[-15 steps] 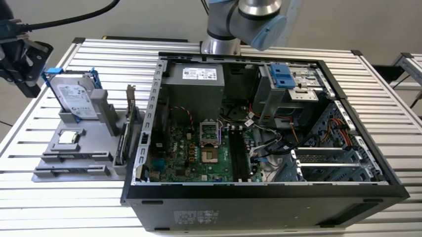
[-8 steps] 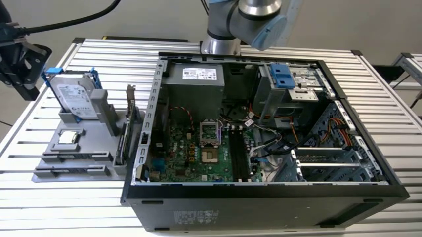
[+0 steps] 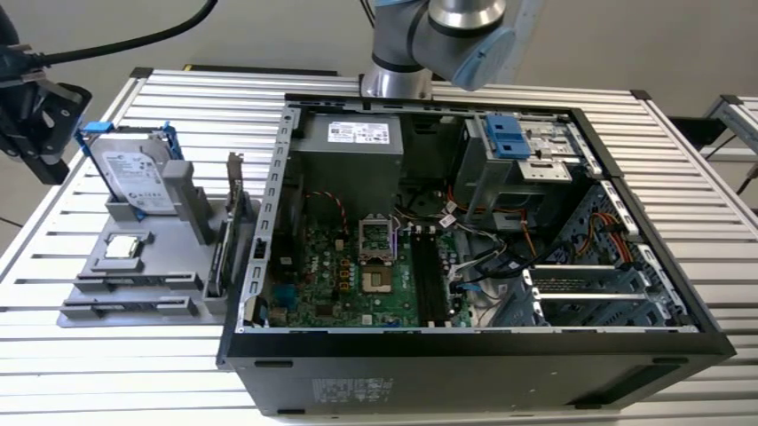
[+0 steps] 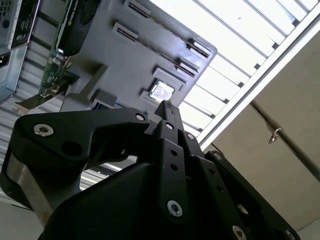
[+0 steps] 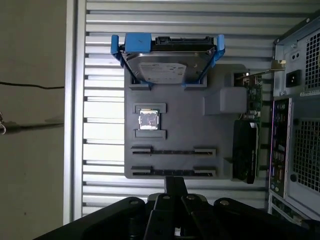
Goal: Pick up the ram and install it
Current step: 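Reach for the ram, then pick up the ram and move it above insertion slot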
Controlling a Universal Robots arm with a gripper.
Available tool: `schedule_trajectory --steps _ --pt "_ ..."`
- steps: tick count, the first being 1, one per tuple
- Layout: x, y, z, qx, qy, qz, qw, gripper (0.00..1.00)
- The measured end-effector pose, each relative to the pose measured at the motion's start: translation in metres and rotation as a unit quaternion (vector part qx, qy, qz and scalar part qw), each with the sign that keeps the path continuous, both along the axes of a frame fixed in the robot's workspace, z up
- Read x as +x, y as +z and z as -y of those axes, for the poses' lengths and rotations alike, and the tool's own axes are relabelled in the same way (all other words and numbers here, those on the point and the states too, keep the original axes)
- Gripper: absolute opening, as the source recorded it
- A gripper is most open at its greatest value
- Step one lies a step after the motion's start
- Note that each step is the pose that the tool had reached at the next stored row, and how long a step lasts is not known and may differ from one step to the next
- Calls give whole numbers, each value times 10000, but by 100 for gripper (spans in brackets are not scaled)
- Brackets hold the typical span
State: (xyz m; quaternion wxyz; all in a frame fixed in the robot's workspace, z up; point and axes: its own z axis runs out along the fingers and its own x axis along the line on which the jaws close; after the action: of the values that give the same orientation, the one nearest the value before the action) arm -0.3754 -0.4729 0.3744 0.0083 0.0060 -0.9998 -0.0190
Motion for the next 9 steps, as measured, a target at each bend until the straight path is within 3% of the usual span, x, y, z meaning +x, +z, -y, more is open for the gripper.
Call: schedule_trajectory --steps 9 --pt "0 -14 18 -18 -2 -1 10000 0"
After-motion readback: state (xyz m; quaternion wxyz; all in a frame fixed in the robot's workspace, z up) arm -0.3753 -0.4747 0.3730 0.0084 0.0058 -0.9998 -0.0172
